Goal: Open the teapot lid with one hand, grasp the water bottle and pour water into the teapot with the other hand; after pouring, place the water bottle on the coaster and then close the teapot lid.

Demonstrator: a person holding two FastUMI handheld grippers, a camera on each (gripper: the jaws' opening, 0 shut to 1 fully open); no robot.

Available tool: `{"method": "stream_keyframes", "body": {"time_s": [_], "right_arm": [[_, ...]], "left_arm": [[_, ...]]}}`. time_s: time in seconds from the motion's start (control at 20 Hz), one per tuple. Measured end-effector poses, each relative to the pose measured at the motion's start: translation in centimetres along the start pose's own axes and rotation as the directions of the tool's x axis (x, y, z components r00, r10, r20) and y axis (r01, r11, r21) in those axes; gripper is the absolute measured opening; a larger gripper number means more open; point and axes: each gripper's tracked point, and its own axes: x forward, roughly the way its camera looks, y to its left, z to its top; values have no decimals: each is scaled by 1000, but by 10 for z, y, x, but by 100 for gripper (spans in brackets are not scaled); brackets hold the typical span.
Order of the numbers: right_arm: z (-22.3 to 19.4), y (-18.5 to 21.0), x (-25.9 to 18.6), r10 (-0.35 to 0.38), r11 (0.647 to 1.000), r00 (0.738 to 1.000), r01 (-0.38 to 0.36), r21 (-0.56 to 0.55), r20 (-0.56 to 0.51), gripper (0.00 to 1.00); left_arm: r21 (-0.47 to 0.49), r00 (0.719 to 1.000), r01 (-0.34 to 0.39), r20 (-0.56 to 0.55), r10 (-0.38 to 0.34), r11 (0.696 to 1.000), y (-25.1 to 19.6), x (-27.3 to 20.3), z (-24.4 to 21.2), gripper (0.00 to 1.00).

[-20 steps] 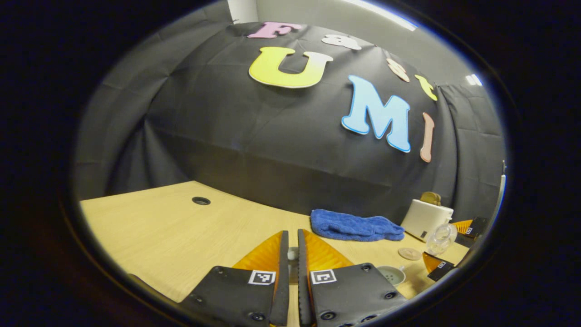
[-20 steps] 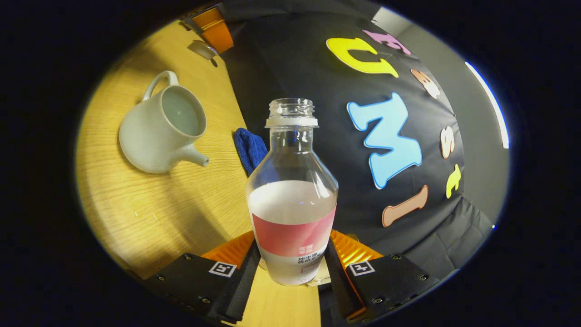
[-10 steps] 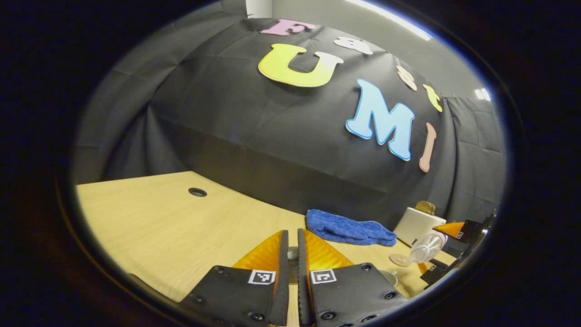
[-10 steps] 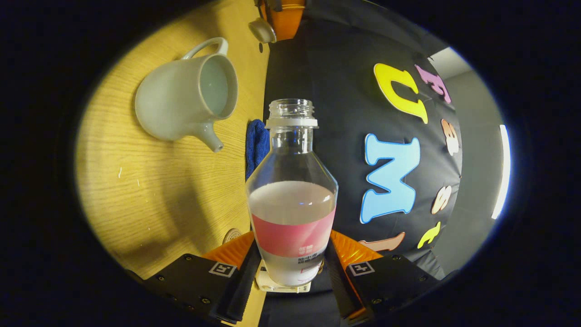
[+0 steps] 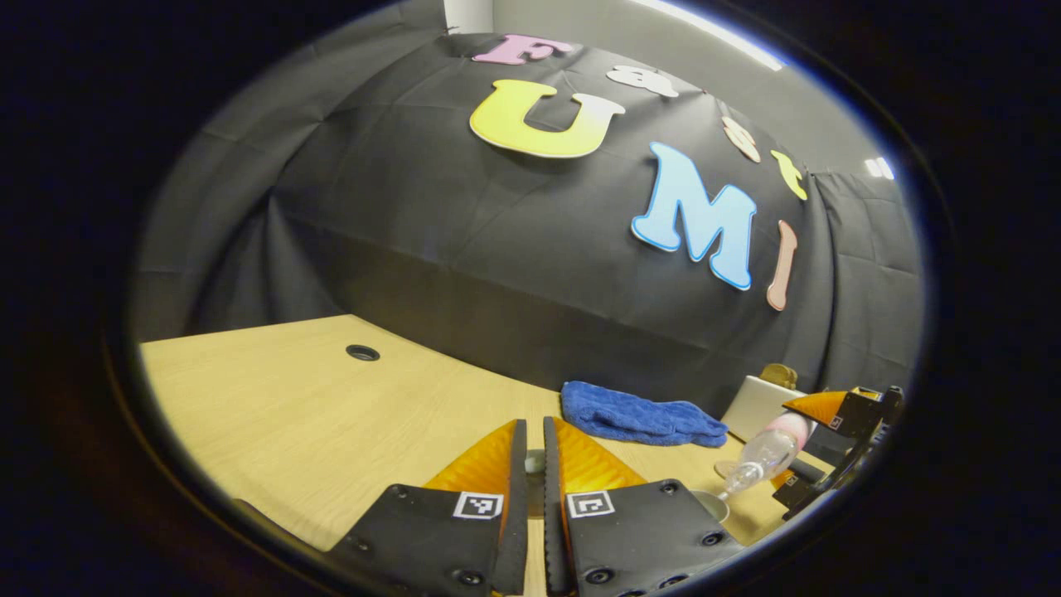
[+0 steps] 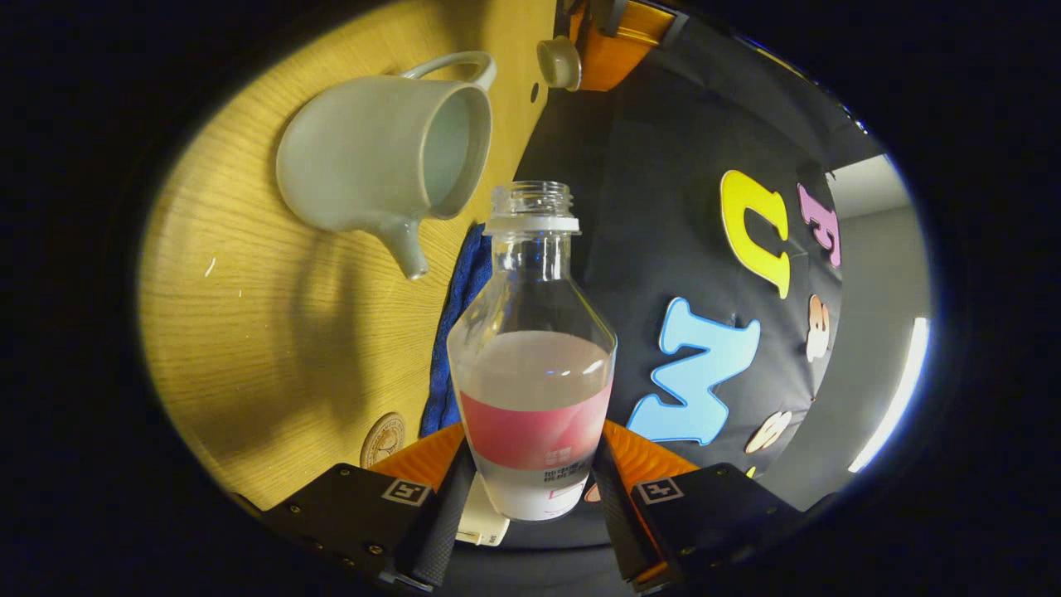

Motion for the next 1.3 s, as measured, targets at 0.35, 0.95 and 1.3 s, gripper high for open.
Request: {"method": "stream_keyframes", "body": {"time_s": [0.35,0.95,1.3], "right_arm": [[3,-4,0,-27,998,999,28,-63,29,75],[9,-11,-5,-107,954,988,134,-269,110,74],[10,-17,-8,-147,917,979,189,-351,145,74]], "left_arm": [[6,1000,0,-5,0,1000,0,2,1,14],[10,1000,-1,-5,1,1000,0,2,-1,17],[11,1000,-2,-2,2,1000,2,1,0,17]]}}
